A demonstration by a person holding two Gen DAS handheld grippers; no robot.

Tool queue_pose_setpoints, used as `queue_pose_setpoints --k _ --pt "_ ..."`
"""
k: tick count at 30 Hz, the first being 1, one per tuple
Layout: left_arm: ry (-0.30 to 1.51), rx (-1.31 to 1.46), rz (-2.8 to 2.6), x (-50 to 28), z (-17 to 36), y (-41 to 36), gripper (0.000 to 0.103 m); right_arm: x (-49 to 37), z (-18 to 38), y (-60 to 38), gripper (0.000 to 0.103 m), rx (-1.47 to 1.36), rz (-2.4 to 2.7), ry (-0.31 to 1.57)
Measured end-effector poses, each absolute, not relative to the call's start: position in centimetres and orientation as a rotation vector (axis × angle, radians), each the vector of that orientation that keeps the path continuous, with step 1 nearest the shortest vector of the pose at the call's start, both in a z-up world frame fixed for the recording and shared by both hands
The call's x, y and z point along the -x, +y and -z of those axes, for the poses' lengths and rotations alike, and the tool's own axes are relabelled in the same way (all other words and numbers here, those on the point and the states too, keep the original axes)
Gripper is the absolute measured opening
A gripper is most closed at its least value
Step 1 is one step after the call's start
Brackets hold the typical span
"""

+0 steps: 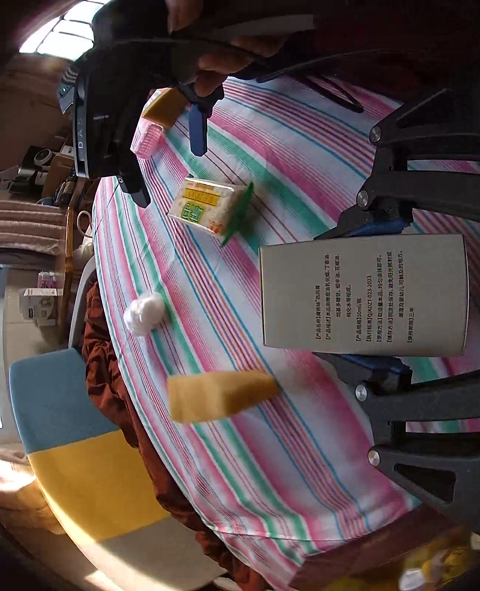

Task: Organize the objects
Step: 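Grasp white paper box with left tool while right tool reaches toward cracker packet, then lift white box with left tool while right tool grasps WEIDAN cracker packet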

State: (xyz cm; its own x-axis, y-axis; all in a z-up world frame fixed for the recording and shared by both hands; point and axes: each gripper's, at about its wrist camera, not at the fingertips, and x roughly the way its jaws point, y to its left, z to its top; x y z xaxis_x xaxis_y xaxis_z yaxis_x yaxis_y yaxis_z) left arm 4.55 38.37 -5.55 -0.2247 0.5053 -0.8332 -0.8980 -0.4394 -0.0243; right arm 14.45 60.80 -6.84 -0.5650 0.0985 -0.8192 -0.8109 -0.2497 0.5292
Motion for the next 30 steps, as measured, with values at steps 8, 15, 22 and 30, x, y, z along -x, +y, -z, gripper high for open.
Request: queue_pose_setpoints --k 8,15,22,30 --pt "0.542 0.991 -1.917 -5.0 7.0 34.8 0.050 -13.8 7.4 60.5 0.084 0.990 -1.830 1.265" --pt "0.460 1.028 -1.889 -3.8 7.8 34.9 0.051 -12.7 8.1 60.4 0.084 1.051 -1.810 1.231" --pt "0.428 1.031 -1.862 -3.9 8.1 34.5 0.057 -11.6 8.3 60.2 0.084 1.086 -1.808 1.191" --pt "0.413 1.003 -1.861 -4.2 8.1 34.1 0.062 -10.8 8.5 60.1 0.086 1.126 -1.804 1.094"
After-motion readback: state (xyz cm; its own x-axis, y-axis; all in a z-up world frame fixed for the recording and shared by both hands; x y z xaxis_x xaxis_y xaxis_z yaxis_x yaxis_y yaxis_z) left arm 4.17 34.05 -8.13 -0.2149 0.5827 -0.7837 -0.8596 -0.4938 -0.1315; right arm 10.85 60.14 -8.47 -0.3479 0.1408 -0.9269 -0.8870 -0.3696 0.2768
